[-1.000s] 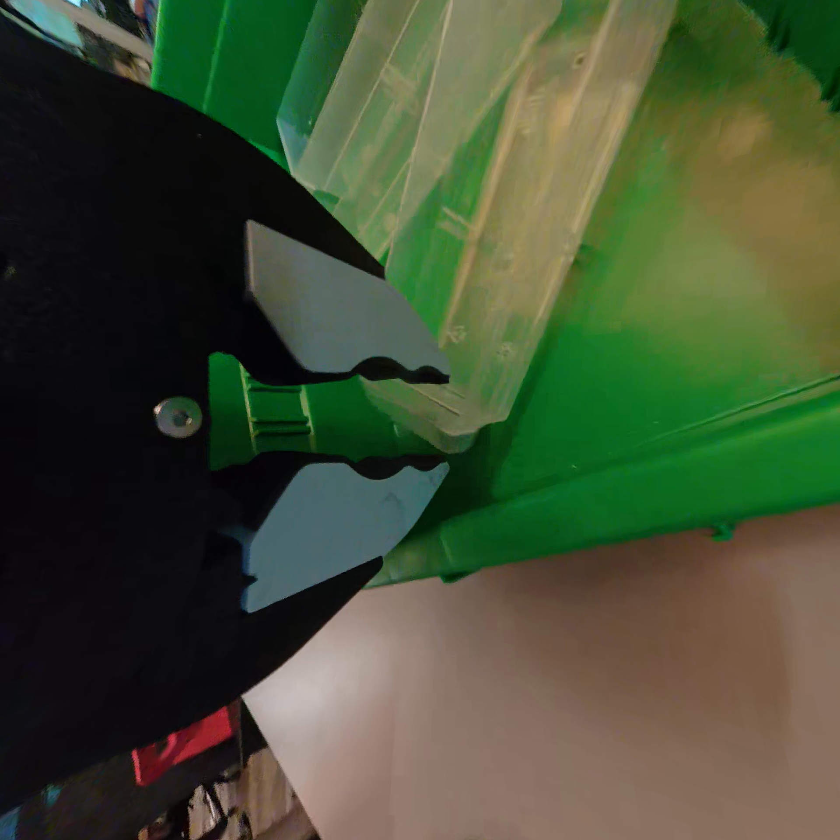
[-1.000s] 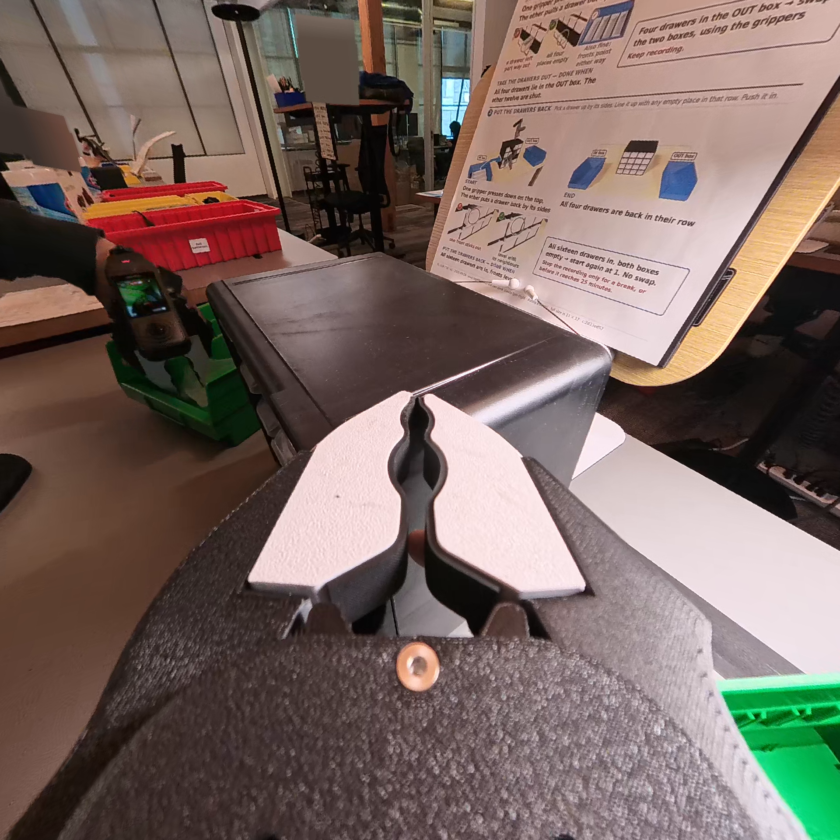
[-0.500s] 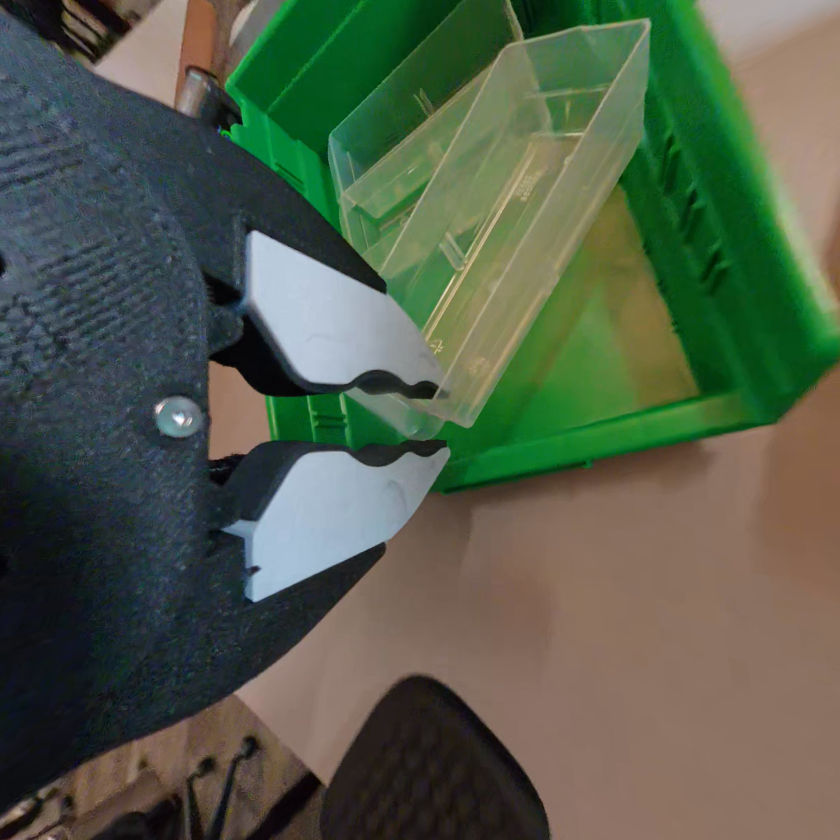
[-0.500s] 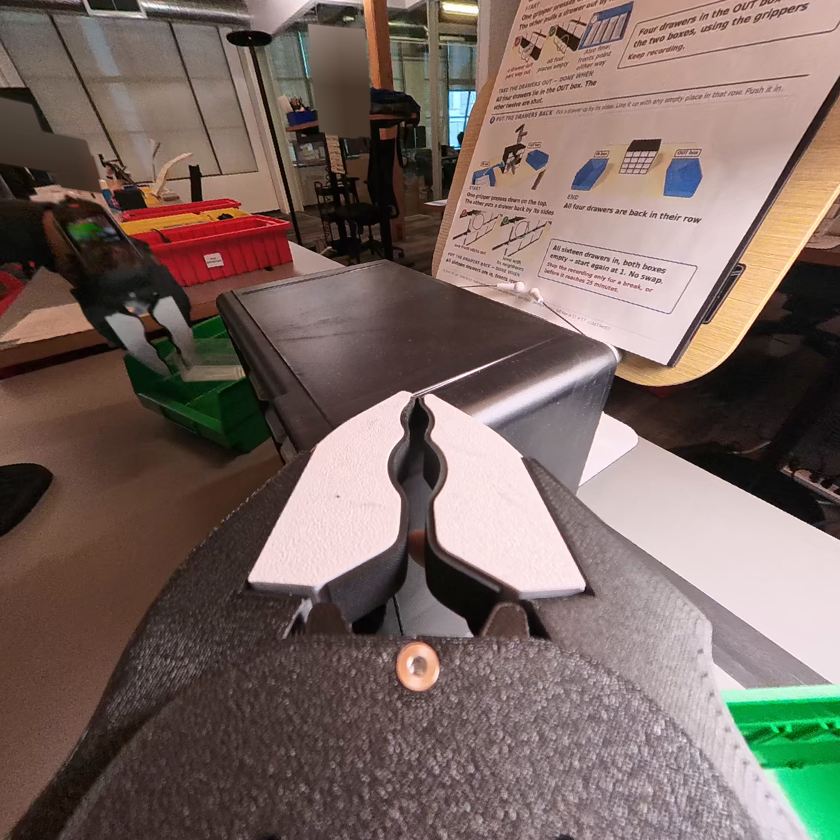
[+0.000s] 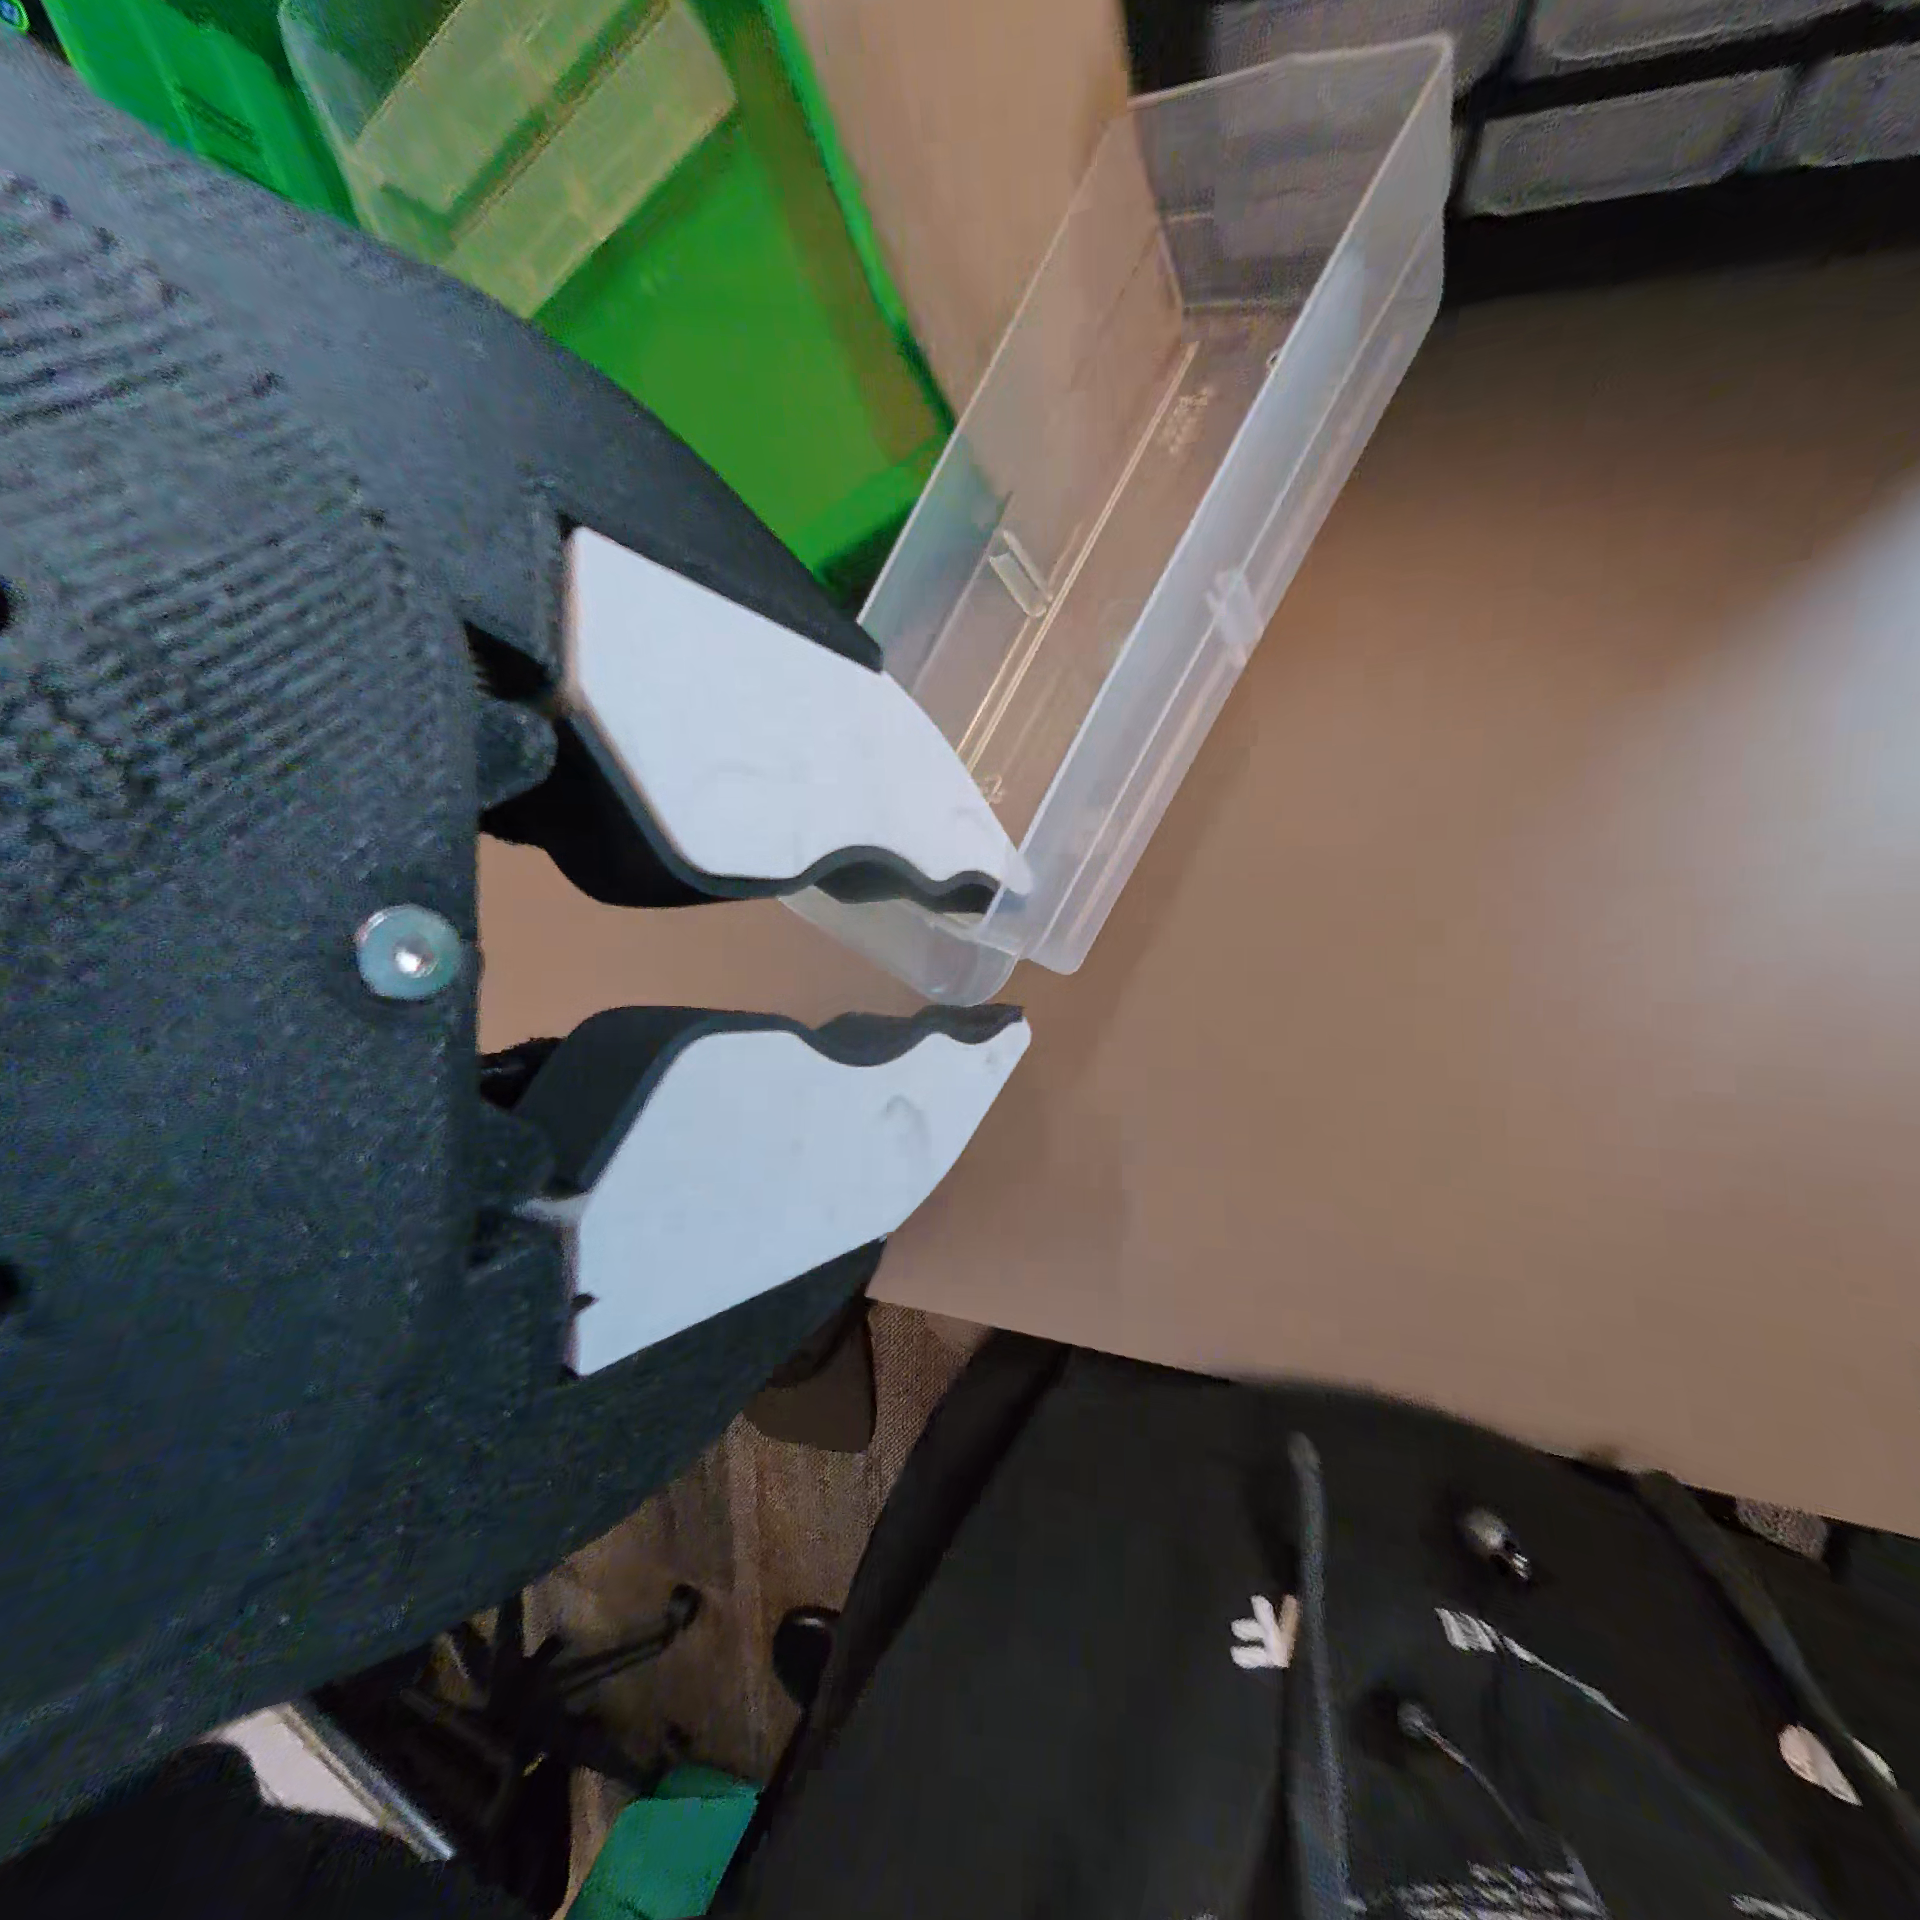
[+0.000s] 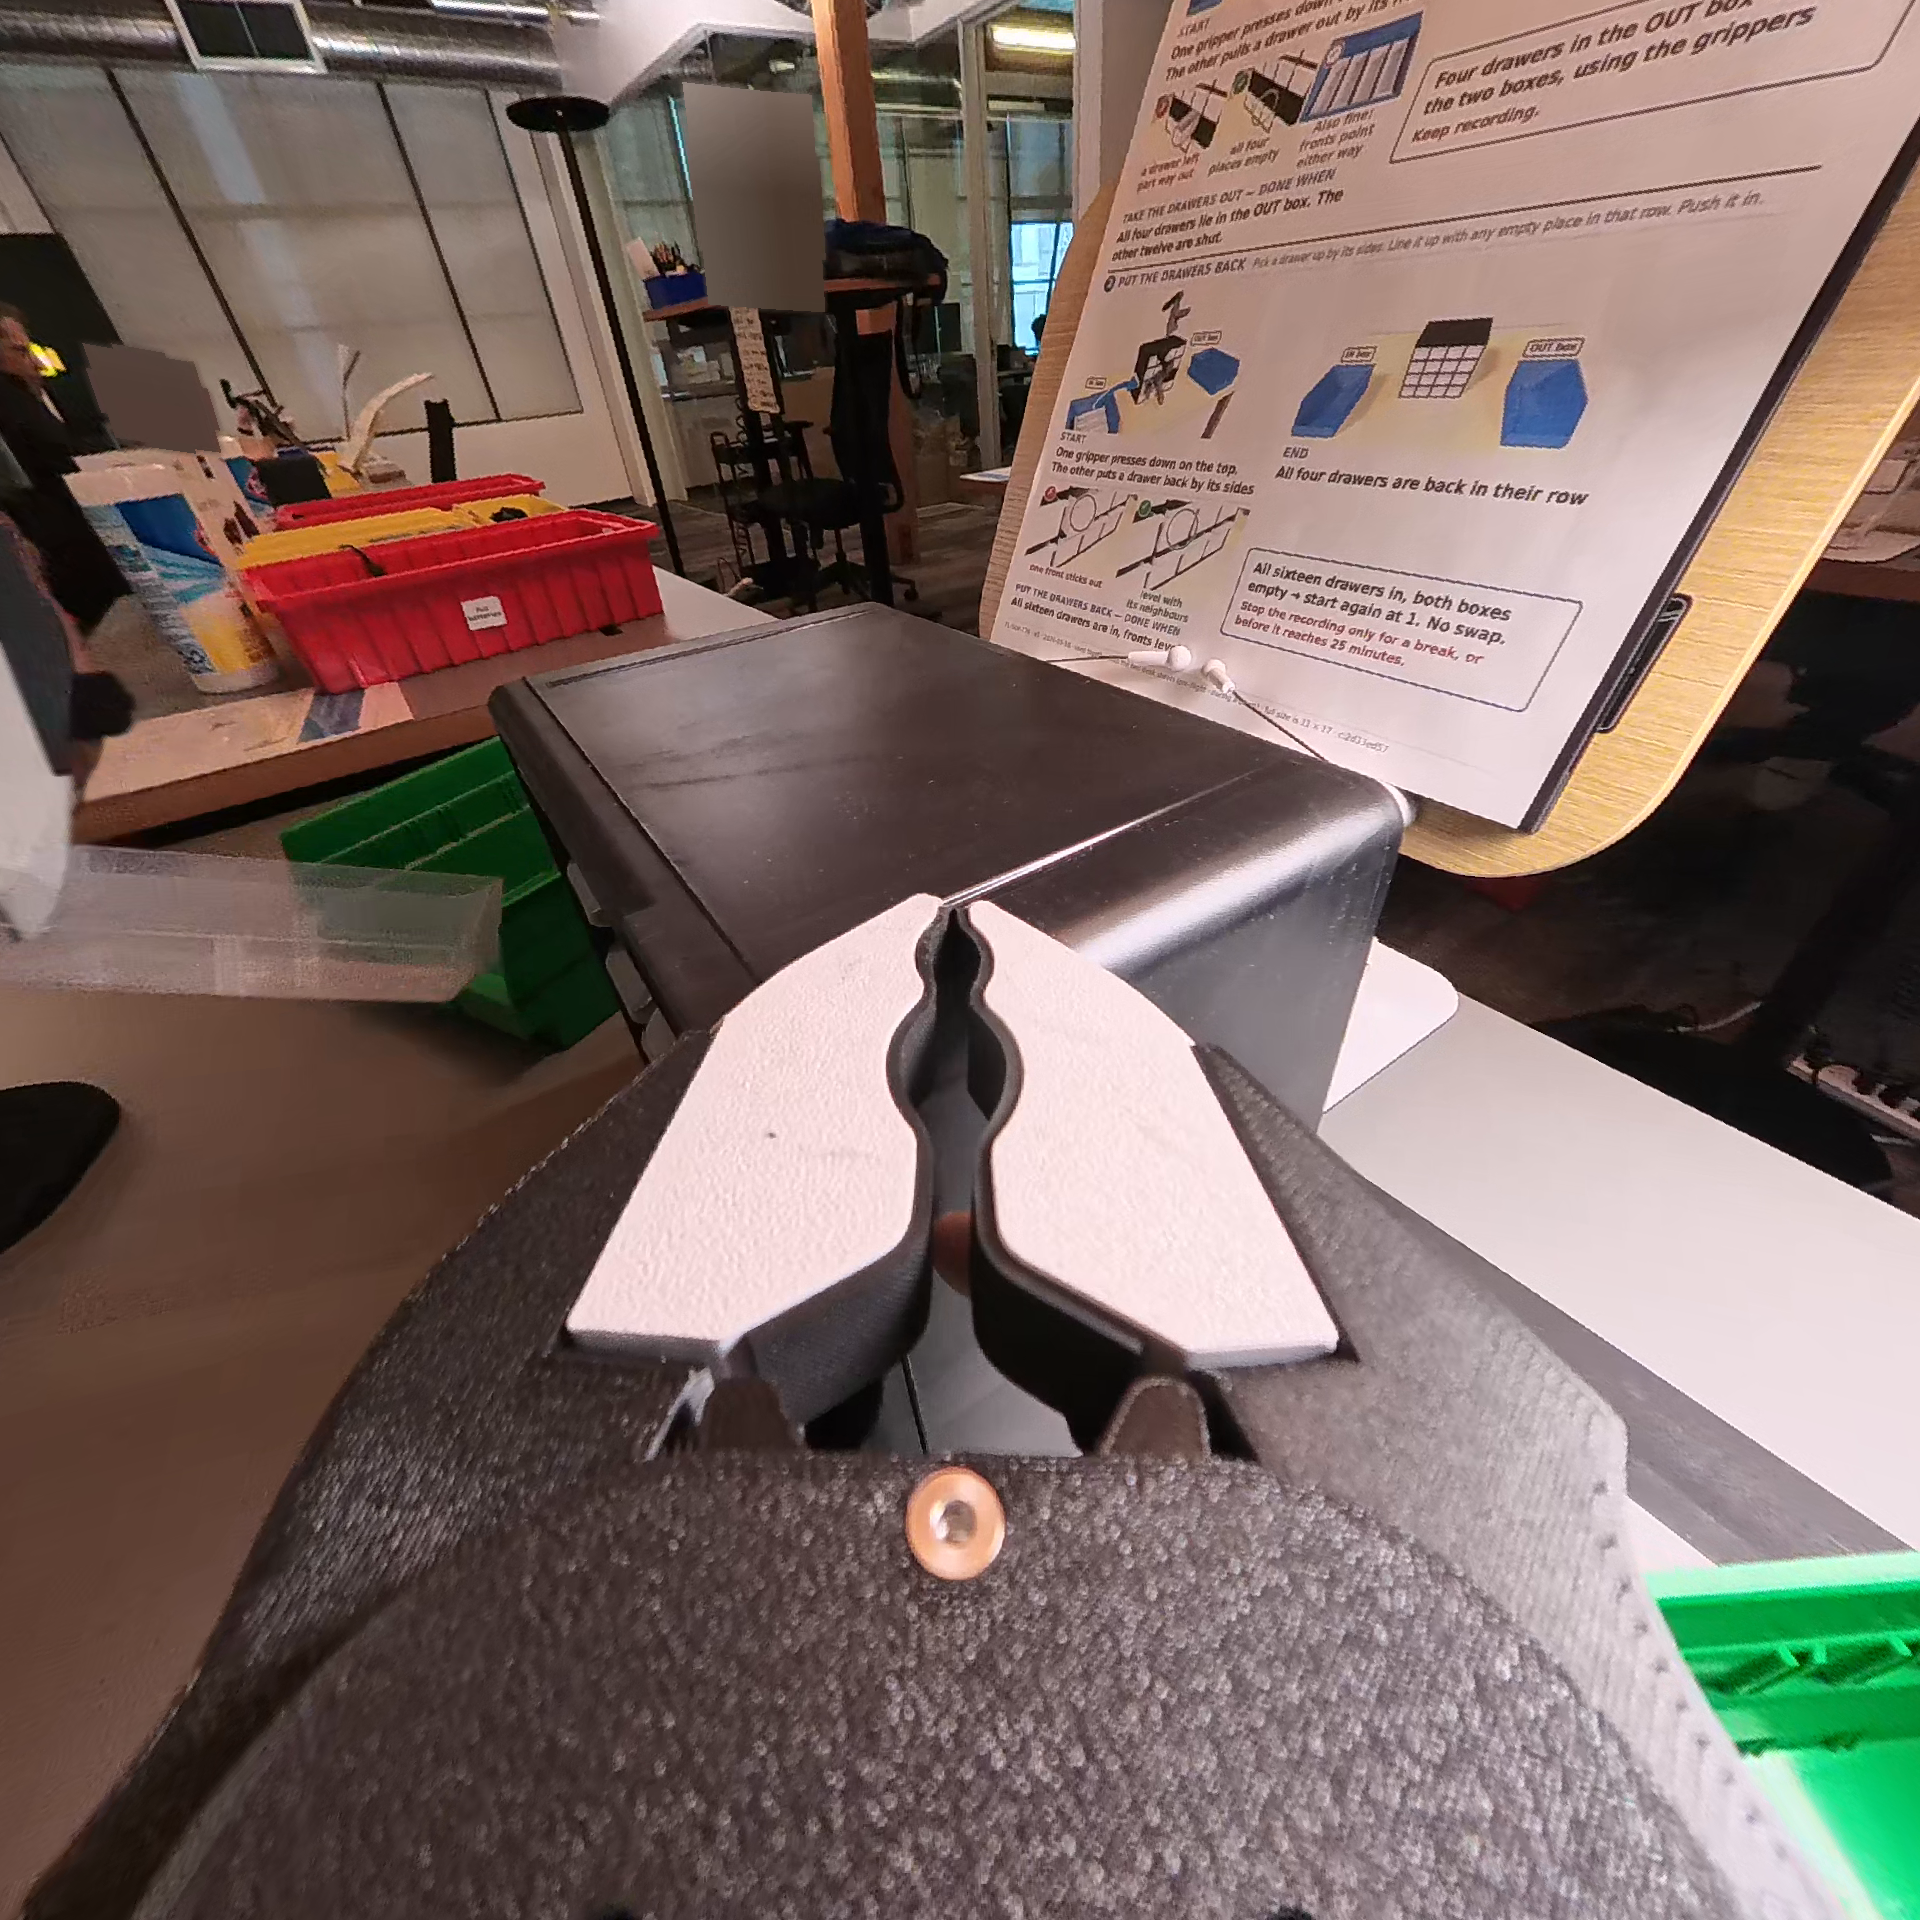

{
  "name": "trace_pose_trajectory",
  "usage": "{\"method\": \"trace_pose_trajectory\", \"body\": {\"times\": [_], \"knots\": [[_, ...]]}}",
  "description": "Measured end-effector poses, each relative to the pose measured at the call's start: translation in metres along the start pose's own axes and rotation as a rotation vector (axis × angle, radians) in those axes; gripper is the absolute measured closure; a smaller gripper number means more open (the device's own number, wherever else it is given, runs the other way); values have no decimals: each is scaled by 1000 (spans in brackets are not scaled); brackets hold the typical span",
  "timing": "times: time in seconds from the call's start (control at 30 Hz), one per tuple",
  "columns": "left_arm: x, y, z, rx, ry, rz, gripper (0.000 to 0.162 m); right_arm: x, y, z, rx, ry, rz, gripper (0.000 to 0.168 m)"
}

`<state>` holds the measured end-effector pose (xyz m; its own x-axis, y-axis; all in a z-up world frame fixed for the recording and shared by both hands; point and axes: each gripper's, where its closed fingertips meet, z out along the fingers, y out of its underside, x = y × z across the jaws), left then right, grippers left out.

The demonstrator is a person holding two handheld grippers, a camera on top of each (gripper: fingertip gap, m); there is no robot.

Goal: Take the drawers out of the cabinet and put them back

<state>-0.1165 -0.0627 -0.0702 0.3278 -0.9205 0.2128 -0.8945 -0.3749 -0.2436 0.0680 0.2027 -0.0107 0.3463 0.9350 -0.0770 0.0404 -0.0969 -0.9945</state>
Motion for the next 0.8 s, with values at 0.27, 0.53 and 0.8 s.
{"method": "trace_pose_trajectory", "body": {"times": [0.27,0.53,0.8], "knots": [[-4,-78,8,-91,3,-63,145,0,0,0,-12,18,-22,168],[-33,-111,20,-116,-20,-212,145,0,0,0,-18,21,-33,168],[-39,-121,23,-137,-67,-262,145,0,1,0,-25,27,-43,168]]}}
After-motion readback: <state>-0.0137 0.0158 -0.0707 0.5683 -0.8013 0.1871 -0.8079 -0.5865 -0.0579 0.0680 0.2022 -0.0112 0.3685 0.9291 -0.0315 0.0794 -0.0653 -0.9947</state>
